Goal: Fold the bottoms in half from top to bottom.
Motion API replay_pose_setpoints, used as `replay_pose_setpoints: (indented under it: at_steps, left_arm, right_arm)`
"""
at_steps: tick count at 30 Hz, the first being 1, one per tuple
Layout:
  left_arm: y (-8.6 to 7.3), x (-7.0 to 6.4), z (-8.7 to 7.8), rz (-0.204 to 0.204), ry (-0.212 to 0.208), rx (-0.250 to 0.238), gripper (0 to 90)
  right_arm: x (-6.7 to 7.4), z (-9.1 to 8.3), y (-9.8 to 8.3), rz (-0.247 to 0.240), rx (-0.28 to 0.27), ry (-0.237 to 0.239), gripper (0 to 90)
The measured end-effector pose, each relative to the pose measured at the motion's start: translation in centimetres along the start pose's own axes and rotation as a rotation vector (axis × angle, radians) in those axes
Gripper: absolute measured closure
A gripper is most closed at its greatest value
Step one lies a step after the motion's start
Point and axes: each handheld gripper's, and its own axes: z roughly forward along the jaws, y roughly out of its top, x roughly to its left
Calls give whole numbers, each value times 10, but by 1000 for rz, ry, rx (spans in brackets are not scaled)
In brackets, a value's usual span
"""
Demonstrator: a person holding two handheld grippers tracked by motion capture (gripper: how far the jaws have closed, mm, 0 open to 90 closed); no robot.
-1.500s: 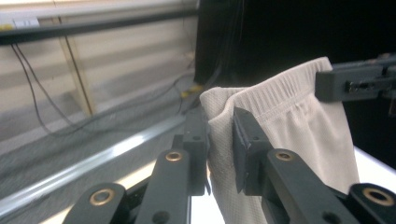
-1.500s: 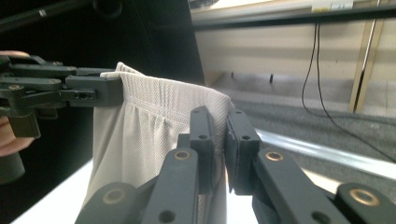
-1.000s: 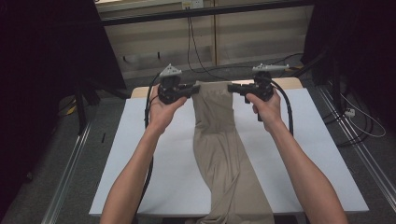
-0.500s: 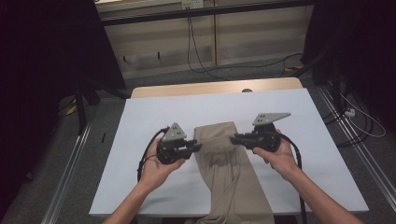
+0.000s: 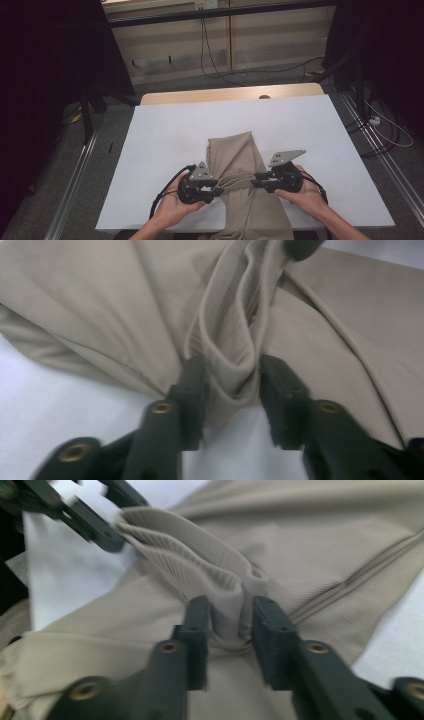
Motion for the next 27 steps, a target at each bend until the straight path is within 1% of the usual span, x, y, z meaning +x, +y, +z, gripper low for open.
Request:
replay_pose_setpoints:
  at_steps: [2, 3, 4, 5, 6, 7, 8, 9, 10, 11, 13, 15, 16, 17, 18, 19, 21, 23, 24, 25, 26, 27]
  left_arm:
    - [1, 1, -3, -33, -13, -16, 532]
    - [2, 2, -4, -30, -17, -21, 519]
    - [2, 2, -5, -37, -14, -31, 518]
    - [2, 2, -5, -39, -13, -32, 506]
    - [1, 2, -5, -32, -12, -25, 495]
    - [1, 0, -4, -30, -19, -31, 495]
    - [1, -1, -4, -23, -22, -28, 494]
    - [1, -3, -3, -15, -7, -24, 499]
    - [1, -6, -2, 1, 15, -15, 516]
    - [1, -8, -1, 12, 29, 2, 535]
    - [-1, -10, 3, 19, 51, 40, 586]
    - [-2, -10, 5, 22, 35, 50, 594]
    - [-2, -10, 5, 16, 34, 43, 587]
    - [-1, -10, 4, 12, 30, 27, 579]
    - [0, -10, 3, -9, 23, 5, 571]
    - [0, -8, 0, -22, 6, -6, 562]
    - [1, -7, -3, -27, -4, -22, 542]
    - [1, -5, -2, -30, 6, -21, 529]
    - [1, -5, -1, -38, 3, -21, 519]
    - [1, -5, 0, -35, 5, -17, 515]
    - [1, -4, 1, -32, 5, -9, 512]
    - [1, -5, 2, -37, 5, -10, 508]
  right_arm:
    - [7, -9, 1, -17, -25, 12, 673]
    - [11, -12, 0, -22, -30, 37, 675]
    - [15, -14, -2, -32, -27, 53, 675]
    - [18, -14, -5, -40, -12, 54, 675]
    - [21, -13, -8, -46, 1, 63, 680]
    - [22, -11, -10, -59, 17, 77, 684]
    - [24, -8, -11, -72, 31, 79, 682]
    - [25, -5, -11, -80, 44, 83, 683]
    - [25, -3, -11, -88, 57, 86, 677]
    - [27, -4, -12, -89, 60, 86, 678]
    - [27, -7, -12, -78, 55, 112, 698]
    - [28, -10, -12, -74, 53, 135, 729]
    - [29, -10, -12, -73, 54, 148, 747]
    - [32, -9, -12, -71, 61, 170, 752]
    - [35, -7, -13, -84, 73, 189, 762]
    - [38, -4, -13, -95, 87, 201, 765]
    - [43, 3, -13, -130, 99, 173, 756]
    - [43, 9, -10, -145, 91, 170, 716]
    - [42, 12, -9, -154, 84, 153, 688]
    - [41, 14, -7, -158, 79, 144, 678]
    - [40, 17, -5, -157, 82, 151, 674]
    - [39, 20, -4, -154, 90, 170, 663]
